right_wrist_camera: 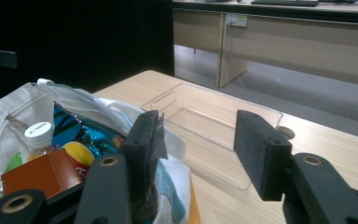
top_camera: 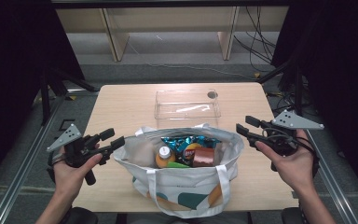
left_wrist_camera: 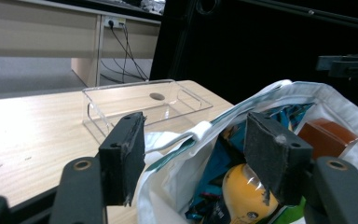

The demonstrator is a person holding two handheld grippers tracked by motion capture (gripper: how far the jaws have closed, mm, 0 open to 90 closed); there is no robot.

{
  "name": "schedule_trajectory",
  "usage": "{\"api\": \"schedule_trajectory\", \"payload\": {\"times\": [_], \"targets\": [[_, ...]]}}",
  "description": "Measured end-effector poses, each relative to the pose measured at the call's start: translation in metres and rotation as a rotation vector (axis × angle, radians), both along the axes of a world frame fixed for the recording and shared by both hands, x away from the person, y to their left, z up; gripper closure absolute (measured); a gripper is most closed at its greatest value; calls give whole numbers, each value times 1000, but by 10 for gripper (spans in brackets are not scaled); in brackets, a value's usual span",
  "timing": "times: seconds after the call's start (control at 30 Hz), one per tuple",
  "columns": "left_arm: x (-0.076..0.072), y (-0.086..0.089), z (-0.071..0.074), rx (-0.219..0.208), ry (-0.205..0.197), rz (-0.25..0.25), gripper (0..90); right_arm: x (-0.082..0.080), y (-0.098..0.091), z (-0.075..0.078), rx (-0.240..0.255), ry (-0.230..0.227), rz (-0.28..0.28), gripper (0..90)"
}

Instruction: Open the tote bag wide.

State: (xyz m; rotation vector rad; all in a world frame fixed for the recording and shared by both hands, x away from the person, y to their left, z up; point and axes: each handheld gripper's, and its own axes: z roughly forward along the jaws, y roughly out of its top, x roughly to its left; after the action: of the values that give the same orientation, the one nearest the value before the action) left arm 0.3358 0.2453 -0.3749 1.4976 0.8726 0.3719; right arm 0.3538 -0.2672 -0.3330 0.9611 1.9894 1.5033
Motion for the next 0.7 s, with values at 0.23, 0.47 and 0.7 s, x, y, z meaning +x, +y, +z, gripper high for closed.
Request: {"api": "schedule_trajectory", "payload": {"times": [0.23,0.47,0.7], "targets": [[-12,-9,12,-12,-17,-52,405,3,-1,2,3,3,-11,501],[-14,-23,9,6,16,-144,427,5,1,7,38,57,-22,607],[-28,-55,13,127,-10,-320,494,9,-1,10,41,56,-37,595]]}}
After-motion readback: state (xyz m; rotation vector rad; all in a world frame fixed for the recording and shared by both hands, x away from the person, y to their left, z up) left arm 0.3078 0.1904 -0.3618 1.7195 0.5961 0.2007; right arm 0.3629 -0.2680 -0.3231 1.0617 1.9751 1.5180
